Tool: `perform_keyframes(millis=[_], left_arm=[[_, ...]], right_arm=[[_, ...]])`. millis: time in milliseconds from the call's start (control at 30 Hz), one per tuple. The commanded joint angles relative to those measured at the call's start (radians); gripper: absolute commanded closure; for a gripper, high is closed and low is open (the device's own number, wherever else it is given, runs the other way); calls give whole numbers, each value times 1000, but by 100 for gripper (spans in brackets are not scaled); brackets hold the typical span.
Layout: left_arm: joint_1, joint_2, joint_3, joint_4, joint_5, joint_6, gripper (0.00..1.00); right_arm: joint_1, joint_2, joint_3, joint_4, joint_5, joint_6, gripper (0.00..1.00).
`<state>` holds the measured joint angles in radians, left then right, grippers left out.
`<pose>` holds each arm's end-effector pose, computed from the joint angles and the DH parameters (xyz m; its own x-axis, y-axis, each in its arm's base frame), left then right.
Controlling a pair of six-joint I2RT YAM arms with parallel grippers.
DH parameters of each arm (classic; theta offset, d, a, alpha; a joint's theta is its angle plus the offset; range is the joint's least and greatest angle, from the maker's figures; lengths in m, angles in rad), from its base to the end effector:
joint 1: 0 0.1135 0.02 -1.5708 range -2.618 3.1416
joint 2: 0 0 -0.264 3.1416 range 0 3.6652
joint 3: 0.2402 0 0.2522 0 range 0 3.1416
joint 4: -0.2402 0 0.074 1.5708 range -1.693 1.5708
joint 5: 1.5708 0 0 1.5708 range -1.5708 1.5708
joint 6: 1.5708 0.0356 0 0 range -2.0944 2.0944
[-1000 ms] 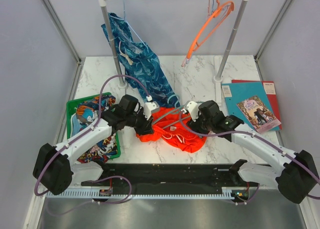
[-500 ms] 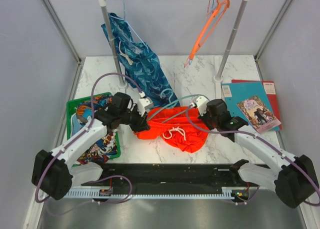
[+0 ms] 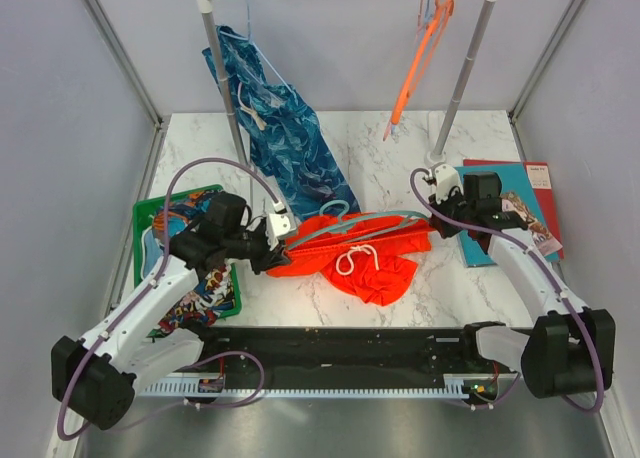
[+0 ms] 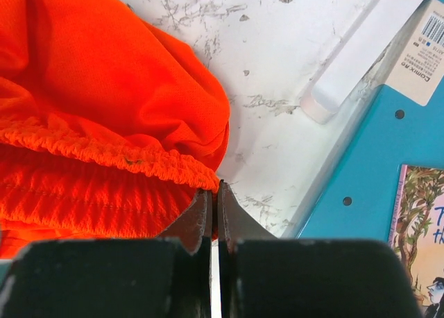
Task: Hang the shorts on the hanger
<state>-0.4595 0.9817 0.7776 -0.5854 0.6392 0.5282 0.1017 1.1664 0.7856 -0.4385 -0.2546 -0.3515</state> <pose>0.1677 -0.1067 0.2693 -0.1805 0.5406 -0.8217 0.9534 0.3017 -0.0109 0.2377 0.0333 0.2416 -0.5897 -0.3951 -0.7044 -0.5031 0.8620 -0.0623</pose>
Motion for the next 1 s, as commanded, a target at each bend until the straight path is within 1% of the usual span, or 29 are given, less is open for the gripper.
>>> perform_keyframes(millis=[0, 100, 133, 233, 433, 600, 667, 767, 800, 833, 867, 900, 933, 967], left_arm=[[32, -38, -6, -171, -55, 142, 98], [32, -12, 15, -182, -84, 179, 98], [30, 17, 25, -182, -119, 181, 98], [30, 90, 67, -189, -157, 179, 98], [21, 176, 135, -185, -179, 162, 98], [-24, 213, 172, -172, -190, 148, 98], [-71, 221, 178, -169, -217, 145, 98], [-116, 232, 195, -154, -240, 121, 98], [-120, 235, 207, -146, -240, 116, 98], [-125, 242, 215, -145, -252, 109, 98], [-131, 247, 222, -145, -256, 99, 98], [-131, 249, 239, -146, -253, 96, 98], [-130, 247, 244, -146, -240, 92, 98], [-130, 241, 247, -146, -230, 92, 98]], right_arm=[[-99, 13, 93, -32, 127, -89, 100], [-97, 3, 125, -55, 107, -102, 100], [-99, -1, 136, -68, 98, -109, 100], [-97, -19, 173, -115, 65, -122, 100], [-99, -70, 173, -169, 26, -147, 100], [-97, -76, 231, -241, -41, -156, 100], [-99, -68, 271, -282, -84, -155, 100], [-70, -54, 313, -319, -109, -159, 100], [-63, -53, 319, -348, -138, -167, 96], [-57, -56, 326, -368, -156, -178, 89], [-56, -57, 337, -408, -182, -200, 80], [-54, -65, 340, -420, -207, -208, 61], [-53, -68, 345, -433, -215, -208, 53], [-51, -71, 359, -460, -222, -228, 42]])
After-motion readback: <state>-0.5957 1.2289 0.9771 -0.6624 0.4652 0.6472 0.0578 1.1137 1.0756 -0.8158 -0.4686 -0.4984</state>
